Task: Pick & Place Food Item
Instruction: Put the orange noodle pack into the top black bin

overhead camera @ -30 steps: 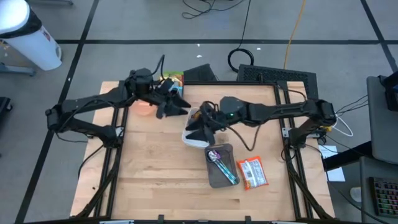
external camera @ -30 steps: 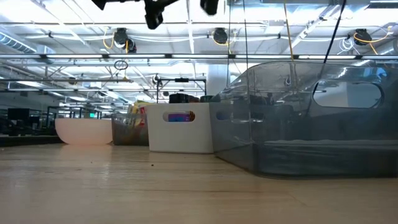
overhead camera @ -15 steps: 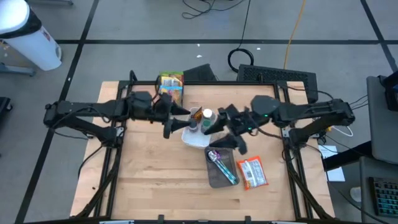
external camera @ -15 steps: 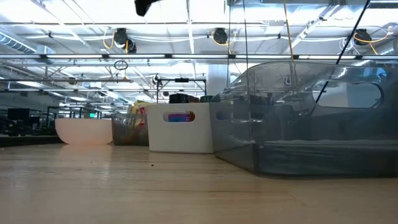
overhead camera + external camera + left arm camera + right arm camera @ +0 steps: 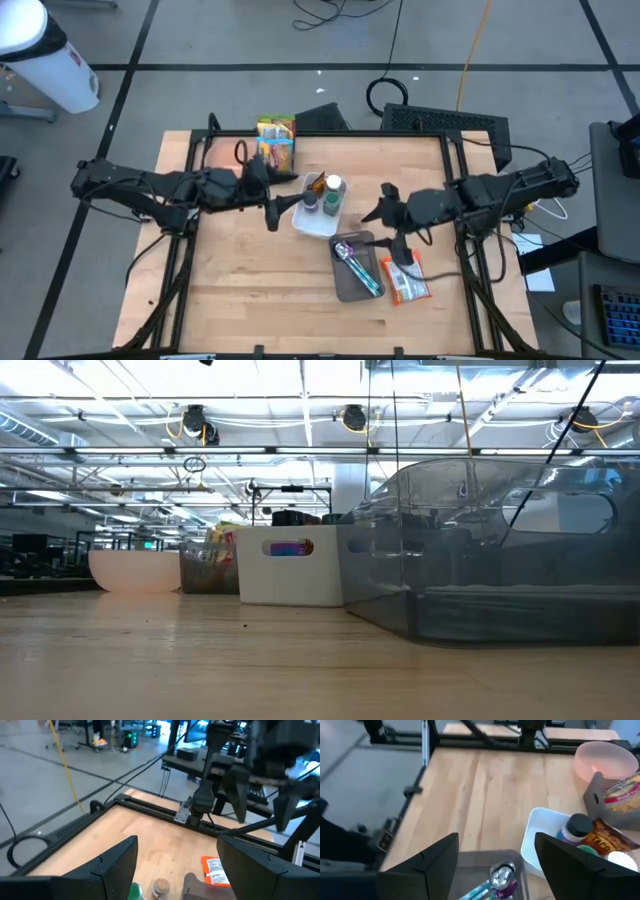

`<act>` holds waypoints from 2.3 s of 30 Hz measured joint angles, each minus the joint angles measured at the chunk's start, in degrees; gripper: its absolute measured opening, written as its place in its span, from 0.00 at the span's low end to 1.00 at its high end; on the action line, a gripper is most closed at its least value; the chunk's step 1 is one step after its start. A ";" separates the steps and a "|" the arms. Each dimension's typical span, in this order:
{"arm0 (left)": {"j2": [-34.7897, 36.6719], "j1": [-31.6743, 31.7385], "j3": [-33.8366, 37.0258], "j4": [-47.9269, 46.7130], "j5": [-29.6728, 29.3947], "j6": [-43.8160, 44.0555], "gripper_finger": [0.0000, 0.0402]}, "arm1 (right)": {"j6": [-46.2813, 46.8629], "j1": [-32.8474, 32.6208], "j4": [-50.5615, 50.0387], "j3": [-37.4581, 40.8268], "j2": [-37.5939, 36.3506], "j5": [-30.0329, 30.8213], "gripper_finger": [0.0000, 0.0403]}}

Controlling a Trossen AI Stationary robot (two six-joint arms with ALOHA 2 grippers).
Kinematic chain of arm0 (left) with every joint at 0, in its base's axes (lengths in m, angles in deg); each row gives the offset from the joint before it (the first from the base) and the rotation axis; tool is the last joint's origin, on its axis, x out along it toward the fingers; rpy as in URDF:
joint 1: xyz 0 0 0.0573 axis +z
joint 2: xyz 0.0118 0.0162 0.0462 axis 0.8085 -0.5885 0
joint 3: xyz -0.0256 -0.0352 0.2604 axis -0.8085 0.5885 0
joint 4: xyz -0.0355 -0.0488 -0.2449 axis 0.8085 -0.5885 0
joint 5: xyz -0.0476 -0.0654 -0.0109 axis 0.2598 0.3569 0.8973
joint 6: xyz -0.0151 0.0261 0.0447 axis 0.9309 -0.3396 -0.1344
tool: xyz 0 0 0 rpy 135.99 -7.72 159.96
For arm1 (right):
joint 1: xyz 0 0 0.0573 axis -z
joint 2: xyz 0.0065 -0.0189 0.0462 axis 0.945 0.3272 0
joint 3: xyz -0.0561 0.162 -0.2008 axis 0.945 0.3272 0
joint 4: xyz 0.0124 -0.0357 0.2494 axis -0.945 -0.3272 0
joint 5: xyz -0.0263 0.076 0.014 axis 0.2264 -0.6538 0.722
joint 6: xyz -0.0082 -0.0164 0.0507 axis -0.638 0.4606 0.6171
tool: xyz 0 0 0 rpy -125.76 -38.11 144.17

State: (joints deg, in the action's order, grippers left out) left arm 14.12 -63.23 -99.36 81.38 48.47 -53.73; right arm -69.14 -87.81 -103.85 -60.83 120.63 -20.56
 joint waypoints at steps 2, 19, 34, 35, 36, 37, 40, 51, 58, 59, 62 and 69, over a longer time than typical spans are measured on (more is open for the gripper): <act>0.00 -0.20 0.00 -1.07 -0.70 2.30 0.70 | -1.25 -0.77 1.38 2.32 -0.38 0.94 0.63; -5.06 -3.13 0.00 -10.94 -3.37 10.06 0.70 | -16.38 -1.85 18.92 16.36 -5.95 7.44 0.63; -6.83 -2.97 0.01 -10.83 -11.77 -15.21 0.70 | -20.95 4.69 32.32 19.43 -6.05 12.76 0.63; -6.80 -2.87 0.00 -10.34 -12.23 -15.99 0.70 | -20.04 5.23 33.30 19.43 -6.07 13.23 0.63; -6.81 -2.70 0.00 -9.89 -12.29 -16.61 0.70 | -19.16 5.76 34.03 19.43 -6.10 13.32 0.63; -6.82 -2.46 0.01 -9.44 -12.27 -16.96 0.70 | -18.08 6.27 34.92 19.43 -6.10 13.36 0.63; -6.82 -1.56 0.00 -7.81 -12.31 -16.33 0.70 | -14.53 7.62 37.31 19.43 -6.08 13.37 0.63; -6.82 1.89 0.02 -3.56 -12.20 -13.72 0.70 | -1.73 10.73 38.71 19.43 -6.08 13.32 0.63; -6.82 3.18 0.02 -0.45 -12.06 -15.32 0.70 | 1.93 10.95 39.85 19.43 -6.08 13.15 0.63; -6.82 3.41 0.02 0.08 -12.06 -14.15 0.70 | 1.93 10.95 39.76 19.43 -6.08 13.15 0.63; -6.82 3.97 0.02 1.83 -11.32 -8.31 0.70 | 3.26 10.95 40.73 19.87 -6.08 13.11 0.63; -7.04 5.13 0.02 4.94 5.08 5.07 0.70 | 4.70 10.69 40.24 20.21 -6.92 4.40 0.63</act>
State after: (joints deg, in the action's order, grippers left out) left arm 7.08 -58.09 -99.33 86.33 53.55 -48.66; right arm -64.44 -77.12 -63.62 -40.62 113.71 -16.16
